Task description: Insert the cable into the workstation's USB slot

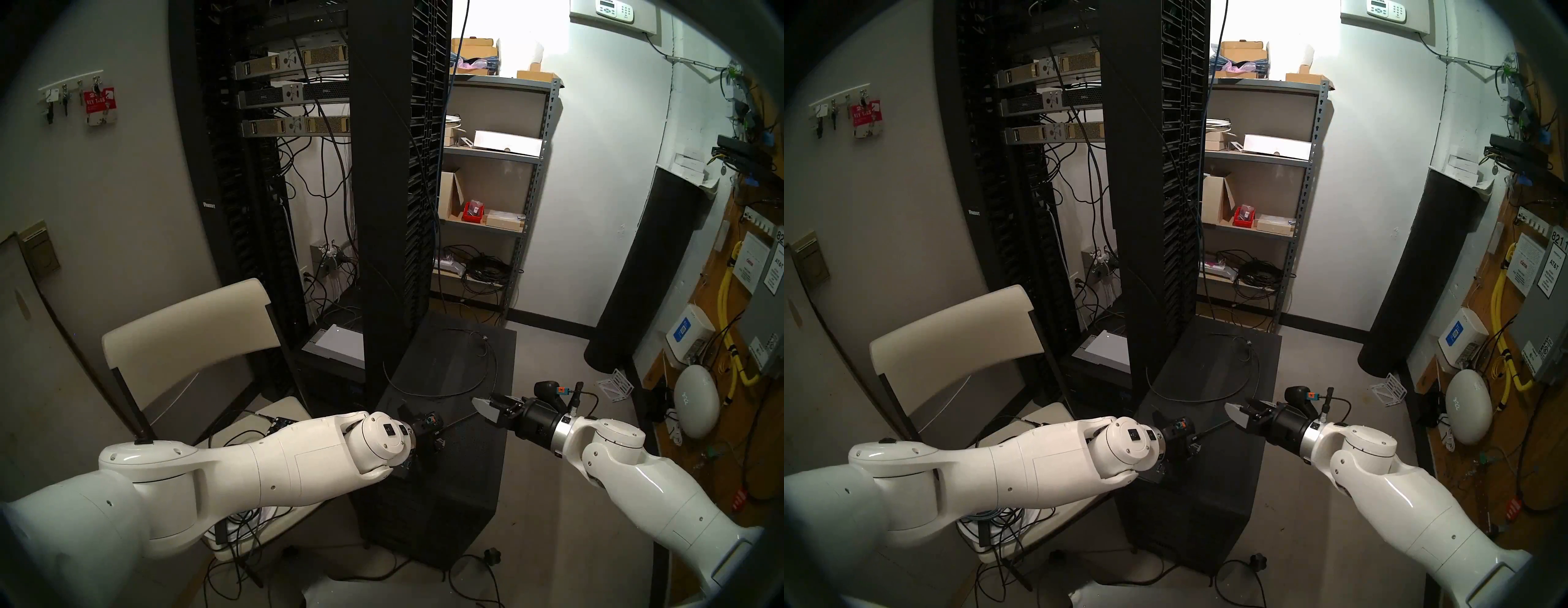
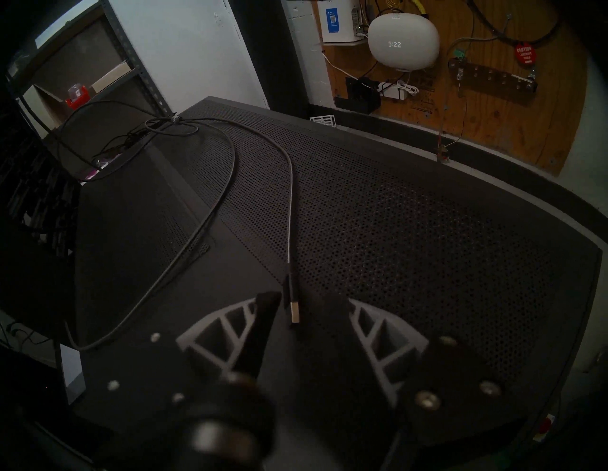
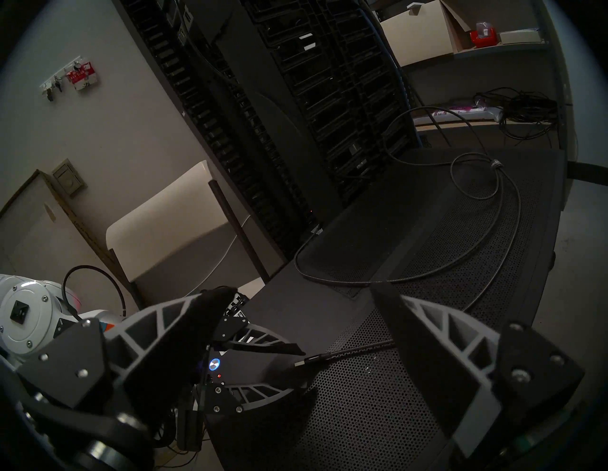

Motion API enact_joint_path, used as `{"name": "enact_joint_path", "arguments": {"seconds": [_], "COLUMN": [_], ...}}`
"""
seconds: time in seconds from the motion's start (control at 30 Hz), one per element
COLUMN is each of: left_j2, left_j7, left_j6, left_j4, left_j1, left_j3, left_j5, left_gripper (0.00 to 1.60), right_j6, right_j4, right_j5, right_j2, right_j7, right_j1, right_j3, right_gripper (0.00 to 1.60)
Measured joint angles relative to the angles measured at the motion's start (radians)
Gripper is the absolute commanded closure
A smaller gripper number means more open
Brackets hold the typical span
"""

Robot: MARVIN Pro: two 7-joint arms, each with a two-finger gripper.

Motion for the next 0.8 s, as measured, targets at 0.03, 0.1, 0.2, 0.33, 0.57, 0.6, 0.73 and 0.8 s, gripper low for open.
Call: {"name": "enact_joint_path", "arguments": {"seconds": [0.03, 0.1, 0.2, 0.33, 0.57, 0.6, 0.73, 0.8], "left_j2": [-0.001, -0.004, -0.01, -0.018, -0.027, -0.027, -0.029, -0.03], "left_j7": [0.0, -0.001, -0.001, 0.002, 0.009, 0.01, 0.01, 0.01], "left_j6": [0.0, 0.0, -0.001, -0.004, -0.012, -0.013, -0.014, -0.015], "left_j4": [0.003, 0.01, 0.025, 0.044, 0.058, 0.058, 0.056, 0.055], "left_j1": [0.0, 0.001, 0.002, 0.002, 0.002, 0.002, 0.002, 0.002], "left_j3": [0.001, 0.002, 0.003, 0.004, 0.005, 0.005, 0.005, 0.005], "left_j5": [0.0, 0.0, 0.0, 0.002, 0.009, 0.009, 0.01, 0.011], "left_gripper": [0.8, 0.76, 0.7, 0.66, 0.78, 0.77, 0.87, 1.04], "right_j6": [0.0, -0.001, -0.003, -0.005, -0.008, -0.008, -0.008, -0.008], "right_j4": [0.0, -0.002, -0.004, -0.006, -0.007, -0.007, -0.007, -0.007], "right_j5": [0.0, 0.0, 0.001, 0.002, 0.002, 0.002, 0.003, 0.003], "right_j2": [0.0, 0.0, 0.0, 0.0, 0.001, 0.001, 0.001, 0.0], "right_j7": [0.0, 0.0, 0.0, 0.0, 0.001, 0.002, 0.003, 0.004], "right_j1": [-0.001, -0.002, -0.005, -0.009, -0.015, -0.015, -0.016, -0.016], "right_j3": [0.0, 0.001, 0.003, 0.005, 0.007, 0.007, 0.008, 0.007], "right_gripper": [0.0, 0.0, 0.0, 0.0, 0.0, 0.0, 0.0, 0.0]}}
